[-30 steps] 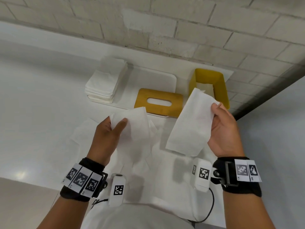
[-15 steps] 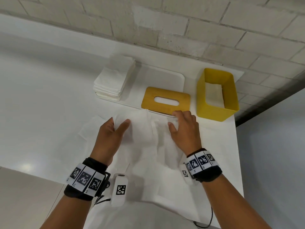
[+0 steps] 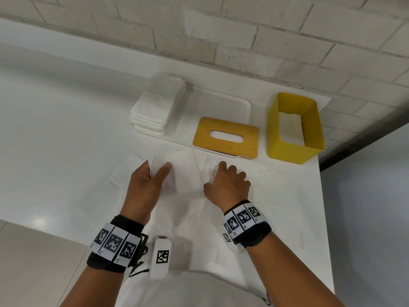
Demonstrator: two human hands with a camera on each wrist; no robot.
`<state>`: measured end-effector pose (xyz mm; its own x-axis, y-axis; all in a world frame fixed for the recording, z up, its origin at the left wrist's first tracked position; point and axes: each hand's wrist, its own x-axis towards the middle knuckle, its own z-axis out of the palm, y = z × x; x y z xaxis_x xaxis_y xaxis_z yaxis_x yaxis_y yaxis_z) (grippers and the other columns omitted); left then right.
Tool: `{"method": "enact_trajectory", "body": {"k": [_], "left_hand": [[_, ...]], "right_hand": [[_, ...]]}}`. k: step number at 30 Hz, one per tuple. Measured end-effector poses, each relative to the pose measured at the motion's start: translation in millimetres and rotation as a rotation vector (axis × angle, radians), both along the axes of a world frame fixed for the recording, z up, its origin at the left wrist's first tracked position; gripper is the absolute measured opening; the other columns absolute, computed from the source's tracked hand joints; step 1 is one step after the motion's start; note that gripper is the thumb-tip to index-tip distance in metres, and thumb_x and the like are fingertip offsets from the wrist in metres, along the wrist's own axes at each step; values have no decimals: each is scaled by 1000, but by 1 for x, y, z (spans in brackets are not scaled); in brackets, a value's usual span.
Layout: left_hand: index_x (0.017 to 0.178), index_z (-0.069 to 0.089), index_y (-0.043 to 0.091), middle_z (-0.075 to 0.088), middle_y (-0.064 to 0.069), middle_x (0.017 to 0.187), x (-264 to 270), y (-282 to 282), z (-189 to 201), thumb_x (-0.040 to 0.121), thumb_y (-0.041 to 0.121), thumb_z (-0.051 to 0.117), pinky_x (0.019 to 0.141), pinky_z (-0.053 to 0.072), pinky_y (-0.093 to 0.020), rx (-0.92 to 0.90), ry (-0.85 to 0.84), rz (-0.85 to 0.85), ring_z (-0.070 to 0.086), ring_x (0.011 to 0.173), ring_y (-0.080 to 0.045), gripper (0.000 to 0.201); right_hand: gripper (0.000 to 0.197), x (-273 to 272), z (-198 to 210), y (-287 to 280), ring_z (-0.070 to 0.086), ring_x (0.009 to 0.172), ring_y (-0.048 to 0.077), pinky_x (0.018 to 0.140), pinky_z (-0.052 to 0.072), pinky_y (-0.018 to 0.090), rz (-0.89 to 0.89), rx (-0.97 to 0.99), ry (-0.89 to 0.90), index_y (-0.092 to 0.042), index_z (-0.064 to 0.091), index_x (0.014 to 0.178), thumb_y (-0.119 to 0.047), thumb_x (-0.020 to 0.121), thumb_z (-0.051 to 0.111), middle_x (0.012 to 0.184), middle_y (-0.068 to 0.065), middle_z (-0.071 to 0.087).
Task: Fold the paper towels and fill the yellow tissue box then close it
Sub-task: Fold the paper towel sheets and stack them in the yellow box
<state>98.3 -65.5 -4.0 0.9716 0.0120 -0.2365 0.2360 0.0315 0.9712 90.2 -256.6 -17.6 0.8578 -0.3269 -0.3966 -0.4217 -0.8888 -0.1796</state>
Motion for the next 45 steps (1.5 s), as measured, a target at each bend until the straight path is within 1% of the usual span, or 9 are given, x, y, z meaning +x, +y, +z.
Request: {"method": "enact_trajectory", "body": {"k": [4, 8, 11, 15, 22, 29, 33, 38, 45], "left_hand": [[102, 76, 20, 78, -5, 99, 2, 1, 2, 95, 27, 70, 87, 57, -48, -2, 3, -5, 73, 97, -26, 11], [99, 75, 19, 78, -4, 96, 5, -4, 6, 96, 26, 69, 85, 58, -49, 11, 10, -17, 73, 95, -28, 10], [101, 74, 19, 77, -6, 99, 8, -13, 15, 86, 40, 69, 90, 57, -55, 8, -1, -38, 72, 100, -32, 26], [112, 73, 19, 77, -5, 107, 14, -28, 27, 95, 32, 68, 89, 59, -49, -64, 8, -86, 71, 107, -33, 22], [130, 67, 18, 73, -10, 123, 8, -44, 50, 108, 19, 45, 99, 55, -51, -242, 42, -253, 68, 118, -32, 31], [137, 61, 13, 69, -8, 133, -3, -43, 56, 106, 38, 36, 97, 56, -33, -450, 105, -339, 65, 125, -22, 47], [138, 59, 16, 67, -6, 136, -8, -44, 55, 98, 54, 41, 100, 55, -33, -507, 66, -381, 62, 129, -21, 59], [131, 64, 8, 72, -13, 125, -6, -47, 43, 97, 25, 66, 93, 57, -38, -370, 31, -341, 68, 118, -30, 39], [102, 79, 18, 77, -12, 108, -2, -33, 29, 91, 33, 64, 93, 54, -47, -187, -1, -218, 72, 102, -30, 24]], "right_hand": [[33, -4, 12, -16, 59, 113, 36, 87, 47, 37, -75, 110, -87, -13, 52, 126, -27, 96, 49, 123, 11, 62], [4, -16, 42, -49, 59, 82, 23, 68, 36, 29, -158, 342, -419, -21, 59, 92, -22, 95, 57, 82, -5, 63], [12, -31, 81, -55, 63, 76, 14, 71, 48, 27, -224, 991, -702, -21, 65, 91, -11, 97, 63, 81, -4, 71], [13, -46, 109, -46, 69, 90, 17, 80, 57, 27, -301, 1622, -649, -13, 66, 101, -11, 89, 60, 101, 7, 75], [11, -46, 74, -18, 67, 95, 28, 92, 50, 44, -444, 1457, -517, -13, 70, 103, -11, 100, 59, 108, 18, 74], [10, -45, 67, -17, 68, 97, 27, 100, 50, 52, -504, 1364, -517, -15, 72, 102, -14, 99, 62, 108, 17, 75], [10, -46, 62, -20, 67, 107, 43, 105, 45, 60, -539, 1343, -511, -13, 71, 103, -16, 98, 64, 110, 20, 74], [11, -48, 64, -19, 71, 101, 33, 99, 52, 52, -532, 1378, -496, -10, 70, 106, -13, 99, 62, 106, 16, 76], [8, -47, 35, -39, 71, 91, 24, 88, 54, 42, -403, 1177, -355, -17, 71, 94, -15, 96, 64, 95, 8, 77]]}}
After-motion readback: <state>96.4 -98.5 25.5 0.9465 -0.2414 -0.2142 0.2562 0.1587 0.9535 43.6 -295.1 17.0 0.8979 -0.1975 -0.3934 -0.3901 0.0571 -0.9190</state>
